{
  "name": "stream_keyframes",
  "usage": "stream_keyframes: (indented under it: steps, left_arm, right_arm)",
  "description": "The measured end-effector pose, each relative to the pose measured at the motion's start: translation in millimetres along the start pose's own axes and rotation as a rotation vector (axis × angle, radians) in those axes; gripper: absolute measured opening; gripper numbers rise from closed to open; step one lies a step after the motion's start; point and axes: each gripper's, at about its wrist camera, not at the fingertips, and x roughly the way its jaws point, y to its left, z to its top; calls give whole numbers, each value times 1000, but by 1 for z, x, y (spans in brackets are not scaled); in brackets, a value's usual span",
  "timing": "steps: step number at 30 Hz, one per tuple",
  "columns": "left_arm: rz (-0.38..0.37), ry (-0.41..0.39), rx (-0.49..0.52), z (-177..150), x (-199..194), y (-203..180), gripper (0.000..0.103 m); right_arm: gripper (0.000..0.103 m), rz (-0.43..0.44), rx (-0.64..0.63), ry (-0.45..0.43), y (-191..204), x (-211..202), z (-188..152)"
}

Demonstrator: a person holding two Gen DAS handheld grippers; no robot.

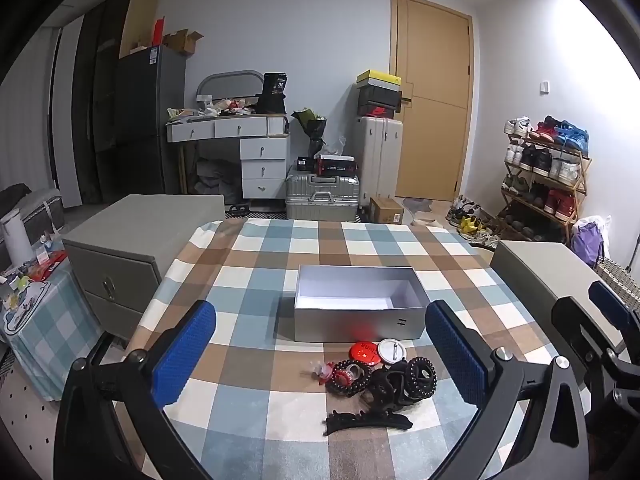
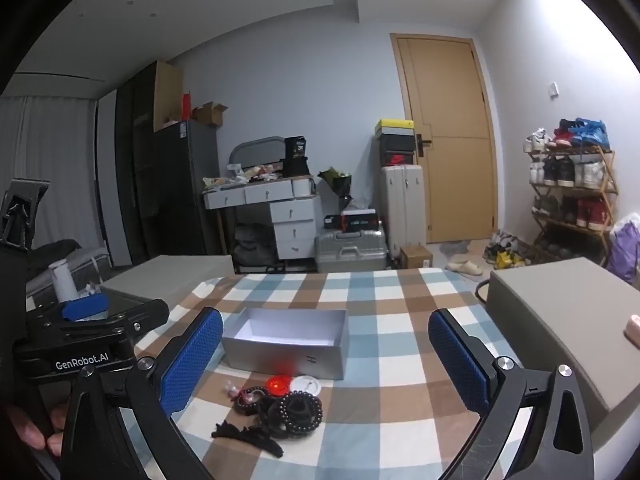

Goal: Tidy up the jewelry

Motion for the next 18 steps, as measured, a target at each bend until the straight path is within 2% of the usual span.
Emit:
stream_keyframes:
  steps: [18]
  left_arm:
    - [-18,37,-9,-5,5,2,102]
  right_arm:
    - [103,56,-4,19,5,-2,-10]
